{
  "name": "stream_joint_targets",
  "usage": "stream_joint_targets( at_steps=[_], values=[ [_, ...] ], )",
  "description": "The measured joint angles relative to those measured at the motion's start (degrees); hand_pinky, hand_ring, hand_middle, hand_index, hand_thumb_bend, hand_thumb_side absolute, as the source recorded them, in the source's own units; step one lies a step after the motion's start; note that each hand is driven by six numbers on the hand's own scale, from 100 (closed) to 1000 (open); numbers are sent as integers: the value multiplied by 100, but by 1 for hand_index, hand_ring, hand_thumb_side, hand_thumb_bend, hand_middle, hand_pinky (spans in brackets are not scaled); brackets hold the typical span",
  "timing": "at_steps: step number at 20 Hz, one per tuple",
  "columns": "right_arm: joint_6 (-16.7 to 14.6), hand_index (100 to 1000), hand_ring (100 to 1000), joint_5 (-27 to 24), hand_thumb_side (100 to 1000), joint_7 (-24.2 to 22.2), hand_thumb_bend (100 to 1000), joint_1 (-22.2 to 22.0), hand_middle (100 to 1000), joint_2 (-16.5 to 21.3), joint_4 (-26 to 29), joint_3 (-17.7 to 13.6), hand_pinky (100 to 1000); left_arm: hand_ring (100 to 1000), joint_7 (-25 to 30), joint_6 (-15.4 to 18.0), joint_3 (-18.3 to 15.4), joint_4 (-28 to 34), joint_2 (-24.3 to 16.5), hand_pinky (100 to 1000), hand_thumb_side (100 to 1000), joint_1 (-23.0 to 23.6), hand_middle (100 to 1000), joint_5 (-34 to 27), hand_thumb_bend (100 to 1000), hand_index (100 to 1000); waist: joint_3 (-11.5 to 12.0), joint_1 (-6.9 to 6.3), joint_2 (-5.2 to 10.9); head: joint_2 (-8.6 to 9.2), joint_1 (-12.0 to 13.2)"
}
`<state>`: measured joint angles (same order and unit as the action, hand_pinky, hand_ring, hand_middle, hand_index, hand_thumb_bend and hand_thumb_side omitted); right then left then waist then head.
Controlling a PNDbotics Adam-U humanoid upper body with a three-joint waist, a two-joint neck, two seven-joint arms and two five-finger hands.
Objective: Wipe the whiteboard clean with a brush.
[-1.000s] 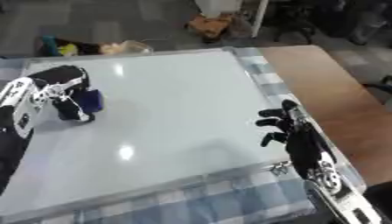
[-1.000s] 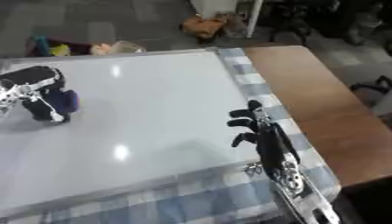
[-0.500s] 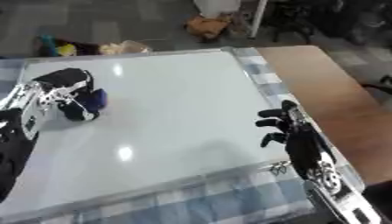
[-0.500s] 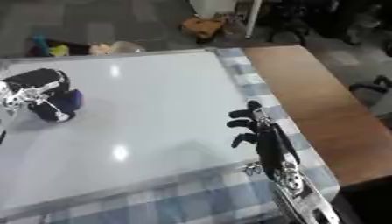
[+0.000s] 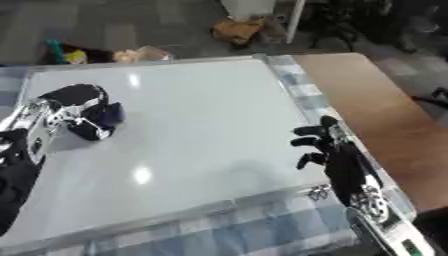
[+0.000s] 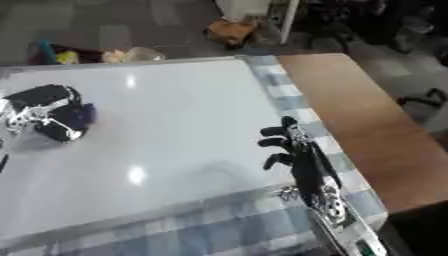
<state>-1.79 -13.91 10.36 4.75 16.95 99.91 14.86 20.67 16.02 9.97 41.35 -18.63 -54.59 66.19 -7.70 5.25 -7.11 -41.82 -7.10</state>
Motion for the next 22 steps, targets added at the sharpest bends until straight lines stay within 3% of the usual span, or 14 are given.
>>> stream_joint_targets(
  at_steps=[4, 6, 10, 22],
  values=[
    [0, 656, 686, 0, 1000, 0, 100, -1, 696, -1, 0, 0, 379, 681, -8, 21, -3, -16, -2, 671, 329, 11, 603, 10, 930, 145, 5, 2, -1, -1, 0],
    [0, 656, 686, 0, 1000, -1, 100, -1, 696, -1, 0, 0, 379, 687, 6, 38, -13, -18, -3, 676, 443, 12, 605, 15, 1000, 157, 6, 2, -3, -1, -1],
    [0, 656, 686, 0, 1000, -1, 100, -2, 696, -2, 0, 0, 379, 689, 22, 82, -33, -18, -3, 679, 485, 14, 604, 18, 1000, 162, 9, 3, -7, -1, -1],
    [1, 656, 686, 0, 1000, -1, 100, -14, 697, -4, 0, 0, 378, 705, -73, 64, -33, -5, -5, 678, 520, 41, 623, 205, 1000, 160, 10, 17, -8, -6, -2]
  ],
)
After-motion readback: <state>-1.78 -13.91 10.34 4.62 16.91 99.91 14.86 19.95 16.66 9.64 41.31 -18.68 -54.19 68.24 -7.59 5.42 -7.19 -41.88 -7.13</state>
